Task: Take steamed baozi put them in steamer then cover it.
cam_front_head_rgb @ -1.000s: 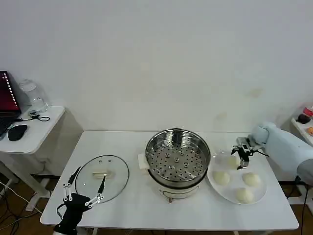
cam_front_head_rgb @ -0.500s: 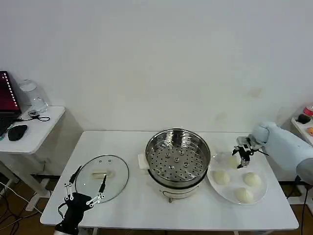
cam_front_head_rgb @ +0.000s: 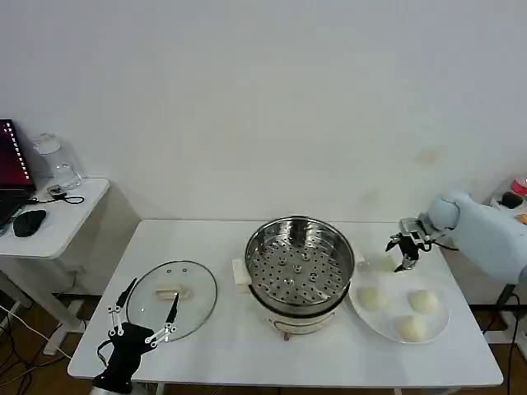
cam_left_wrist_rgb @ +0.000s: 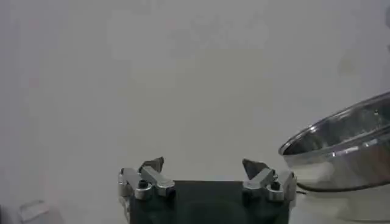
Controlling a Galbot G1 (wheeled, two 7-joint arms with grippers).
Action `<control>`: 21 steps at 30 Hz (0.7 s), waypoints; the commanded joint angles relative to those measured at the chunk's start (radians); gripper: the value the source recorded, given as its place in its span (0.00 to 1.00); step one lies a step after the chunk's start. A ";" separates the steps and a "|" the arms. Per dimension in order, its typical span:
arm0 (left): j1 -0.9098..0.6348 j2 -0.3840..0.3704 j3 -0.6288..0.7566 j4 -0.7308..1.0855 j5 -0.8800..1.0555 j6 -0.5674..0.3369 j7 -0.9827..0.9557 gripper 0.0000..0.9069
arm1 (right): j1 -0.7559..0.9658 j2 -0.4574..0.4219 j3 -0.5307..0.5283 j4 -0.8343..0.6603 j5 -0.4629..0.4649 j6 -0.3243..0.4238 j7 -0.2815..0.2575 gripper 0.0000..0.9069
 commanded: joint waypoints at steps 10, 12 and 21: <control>0.028 0.001 -0.002 -0.013 0.005 -0.008 -0.004 1.00 | -0.052 -0.069 0.010 0.048 0.025 -0.017 -0.001 1.00; 0.031 0.002 -0.004 -0.014 0.004 -0.009 -0.004 1.00 | -0.067 -0.056 0.020 0.022 0.014 -0.016 -0.003 1.00; 0.042 0.000 -0.008 -0.019 0.004 -0.010 -0.006 1.00 | -0.131 0.035 0.100 -0.129 -0.039 -0.001 0.004 1.00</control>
